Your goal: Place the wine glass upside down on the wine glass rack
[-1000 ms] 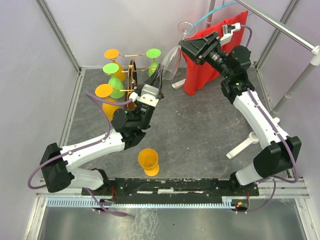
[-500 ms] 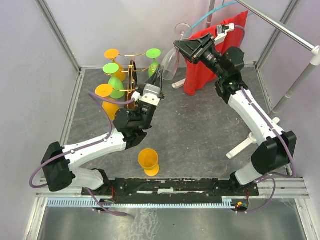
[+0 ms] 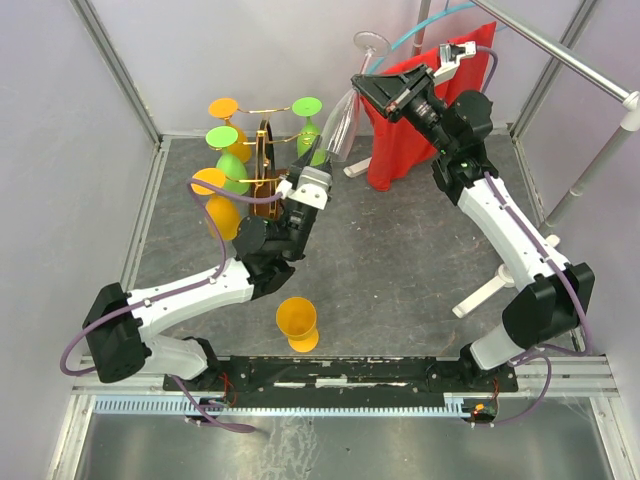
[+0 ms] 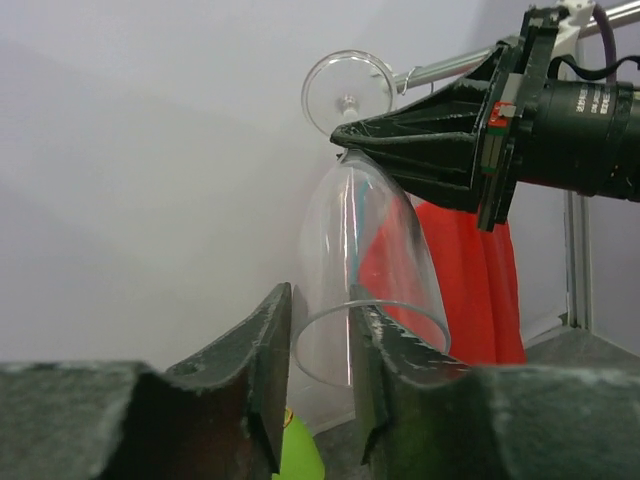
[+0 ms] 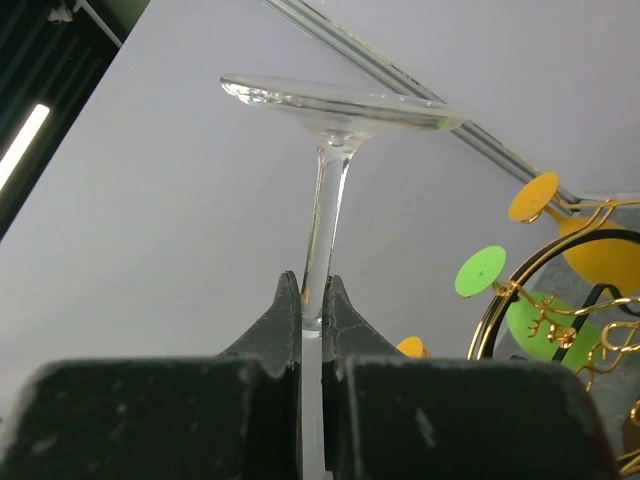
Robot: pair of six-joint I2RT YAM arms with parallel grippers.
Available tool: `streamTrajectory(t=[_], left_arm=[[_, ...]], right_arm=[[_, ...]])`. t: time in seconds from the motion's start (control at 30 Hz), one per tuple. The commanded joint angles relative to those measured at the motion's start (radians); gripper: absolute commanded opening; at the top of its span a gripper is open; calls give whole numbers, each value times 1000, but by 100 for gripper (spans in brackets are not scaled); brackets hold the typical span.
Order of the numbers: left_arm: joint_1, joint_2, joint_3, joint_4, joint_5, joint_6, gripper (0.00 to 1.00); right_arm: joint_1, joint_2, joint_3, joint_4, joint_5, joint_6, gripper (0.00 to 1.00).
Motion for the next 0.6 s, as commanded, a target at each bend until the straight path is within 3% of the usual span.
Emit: streamTrajectory(t=[0.0,0.2,0.57], left_arm=[[-4,-51,13,44,39,8,43],[-5,-99,-15,-108,-22,-3,66],[11,-186,45,-432,-176,-163,79]], right_arm=[[16,-27,43,-31,0,-214,1],[16,-33,128,-150,40,-420,1],[15,-133,40,-333,208,-813,1]])
